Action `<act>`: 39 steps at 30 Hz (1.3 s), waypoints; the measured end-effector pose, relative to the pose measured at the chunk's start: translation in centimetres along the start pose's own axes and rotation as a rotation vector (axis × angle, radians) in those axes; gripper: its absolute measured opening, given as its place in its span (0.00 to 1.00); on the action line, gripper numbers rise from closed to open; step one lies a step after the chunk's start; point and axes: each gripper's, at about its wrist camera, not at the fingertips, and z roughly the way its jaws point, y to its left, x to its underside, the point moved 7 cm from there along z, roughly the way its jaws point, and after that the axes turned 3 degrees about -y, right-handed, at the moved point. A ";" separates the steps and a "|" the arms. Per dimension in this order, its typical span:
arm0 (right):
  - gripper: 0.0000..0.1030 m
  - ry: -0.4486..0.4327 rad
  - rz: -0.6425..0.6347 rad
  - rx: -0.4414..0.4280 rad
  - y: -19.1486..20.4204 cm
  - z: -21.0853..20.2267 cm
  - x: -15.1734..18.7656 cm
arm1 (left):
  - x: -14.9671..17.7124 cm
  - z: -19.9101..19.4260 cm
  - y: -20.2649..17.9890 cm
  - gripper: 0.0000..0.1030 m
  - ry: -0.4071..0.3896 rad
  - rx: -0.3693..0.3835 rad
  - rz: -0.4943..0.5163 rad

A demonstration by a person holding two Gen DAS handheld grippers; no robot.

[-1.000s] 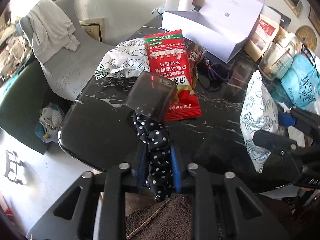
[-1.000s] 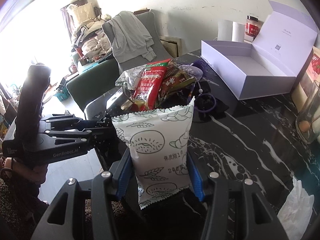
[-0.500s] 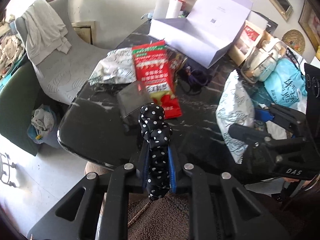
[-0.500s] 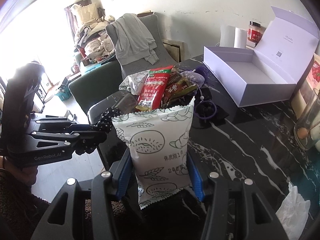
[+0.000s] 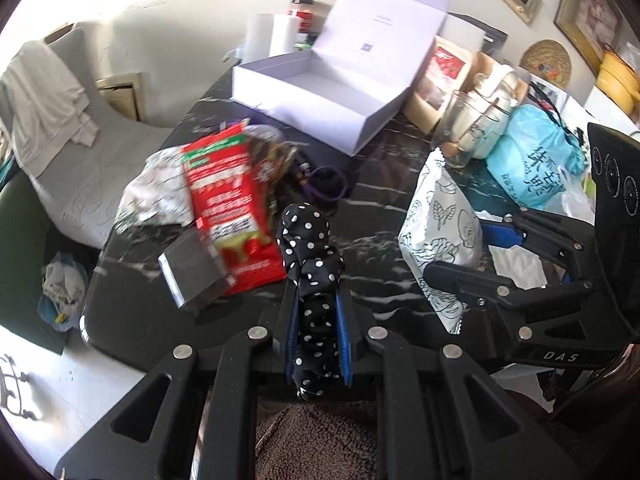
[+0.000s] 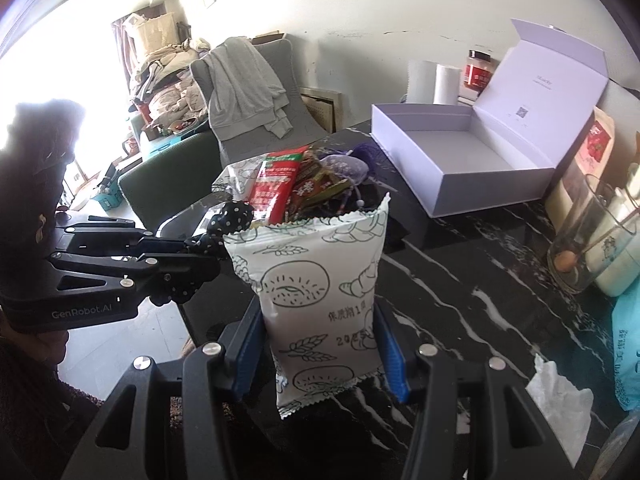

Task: Organize objects
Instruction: 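Carry the scrunchie and white packet with both grippers over the open white box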

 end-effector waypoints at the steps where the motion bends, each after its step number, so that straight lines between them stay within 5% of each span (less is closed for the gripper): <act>1: 0.51 0.000 0.004 0.006 -0.2 -0.1 -0.1 | -0.2 0.2 -0.3 0.15 0.001 0.005 0.009; 20: 0.51 -0.004 0.047 0.087 -5.0 0.4 -3.3 | -8.9 4.0 -3.0 0.15 0.014 0.041 0.154; 39: 0.51 -0.032 0.013 0.173 -10.2 3.2 -11.1 | -18.0 9.3 -2.8 0.15 0.012 0.044 0.237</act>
